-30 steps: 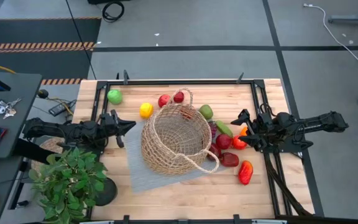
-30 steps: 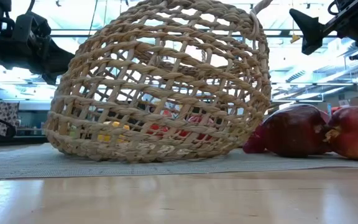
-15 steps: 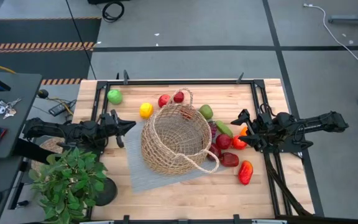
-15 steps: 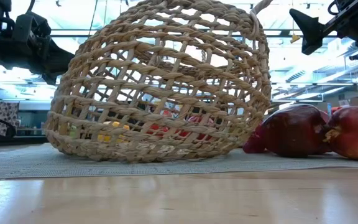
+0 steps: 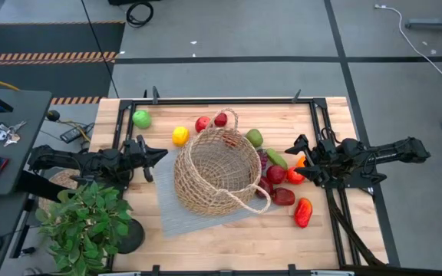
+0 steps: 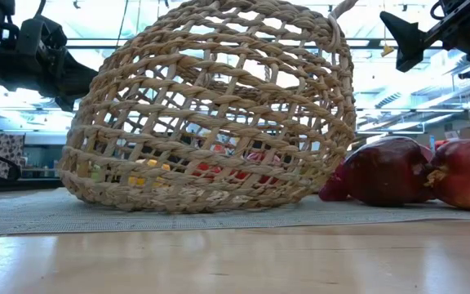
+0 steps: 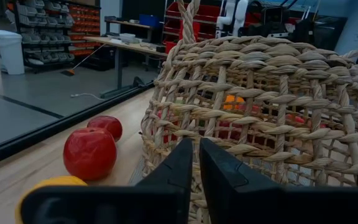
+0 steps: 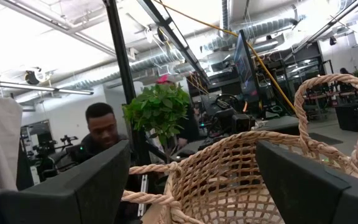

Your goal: Build produce basket

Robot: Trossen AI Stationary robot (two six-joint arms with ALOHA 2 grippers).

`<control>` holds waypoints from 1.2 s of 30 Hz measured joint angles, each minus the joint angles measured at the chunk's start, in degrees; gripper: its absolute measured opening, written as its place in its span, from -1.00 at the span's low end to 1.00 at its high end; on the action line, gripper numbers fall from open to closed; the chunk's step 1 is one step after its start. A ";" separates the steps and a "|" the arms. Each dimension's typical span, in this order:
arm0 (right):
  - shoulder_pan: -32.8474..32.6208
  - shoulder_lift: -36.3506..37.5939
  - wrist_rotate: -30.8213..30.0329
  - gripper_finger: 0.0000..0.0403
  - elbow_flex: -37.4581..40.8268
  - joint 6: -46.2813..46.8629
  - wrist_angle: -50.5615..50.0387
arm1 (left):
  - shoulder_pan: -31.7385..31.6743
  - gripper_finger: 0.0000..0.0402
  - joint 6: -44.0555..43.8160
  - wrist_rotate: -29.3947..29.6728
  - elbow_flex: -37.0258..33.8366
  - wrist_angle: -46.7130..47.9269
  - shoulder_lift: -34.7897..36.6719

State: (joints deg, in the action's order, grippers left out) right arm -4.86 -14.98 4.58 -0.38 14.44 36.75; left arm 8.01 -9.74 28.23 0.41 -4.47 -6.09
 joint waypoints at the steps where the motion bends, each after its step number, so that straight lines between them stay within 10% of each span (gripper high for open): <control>1: 0.02 0.00 0.00 0.74 -0.02 0.00 0.00 | 0.00 -0.80 0.00 -0.02 0.02 -0.02 -0.02; 36: 0.01 0.00 0.00 0.74 -0.02 0.00 0.00 | -0.01 -0.80 0.00 0.00 0.01 -0.01 -0.01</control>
State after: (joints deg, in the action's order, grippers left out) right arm -4.85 -14.98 4.58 -0.40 14.44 36.75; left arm 8.00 -9.74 28.23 0.42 -4.48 -6.10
